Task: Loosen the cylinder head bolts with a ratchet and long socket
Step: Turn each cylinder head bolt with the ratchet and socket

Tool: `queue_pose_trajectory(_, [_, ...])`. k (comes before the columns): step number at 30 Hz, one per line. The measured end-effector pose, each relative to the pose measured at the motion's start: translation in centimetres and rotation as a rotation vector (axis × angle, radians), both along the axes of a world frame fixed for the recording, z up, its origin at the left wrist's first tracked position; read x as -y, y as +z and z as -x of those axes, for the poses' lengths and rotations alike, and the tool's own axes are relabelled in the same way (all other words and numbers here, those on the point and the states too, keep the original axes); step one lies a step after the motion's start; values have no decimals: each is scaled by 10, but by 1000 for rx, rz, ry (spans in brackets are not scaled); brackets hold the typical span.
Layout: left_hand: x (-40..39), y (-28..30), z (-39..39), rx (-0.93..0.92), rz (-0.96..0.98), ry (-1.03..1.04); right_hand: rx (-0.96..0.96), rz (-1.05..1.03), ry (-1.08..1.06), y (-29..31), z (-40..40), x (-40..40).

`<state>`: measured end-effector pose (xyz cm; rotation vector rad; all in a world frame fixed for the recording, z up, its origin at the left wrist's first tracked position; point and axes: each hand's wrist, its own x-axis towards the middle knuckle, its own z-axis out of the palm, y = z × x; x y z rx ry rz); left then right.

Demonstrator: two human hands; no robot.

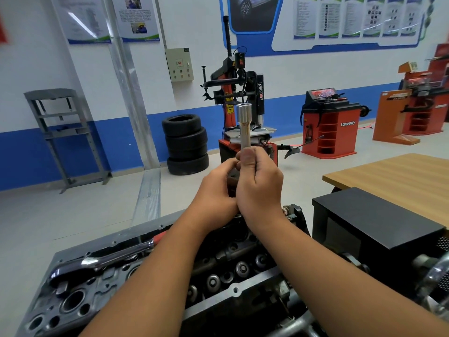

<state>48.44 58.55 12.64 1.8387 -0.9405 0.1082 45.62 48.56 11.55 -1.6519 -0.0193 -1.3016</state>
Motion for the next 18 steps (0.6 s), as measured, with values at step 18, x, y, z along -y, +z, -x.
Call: queue_pose_trajectory(18, [-2, 0, -5, -14, -7, 0, -38, -11, 52, 1, 3, -3])
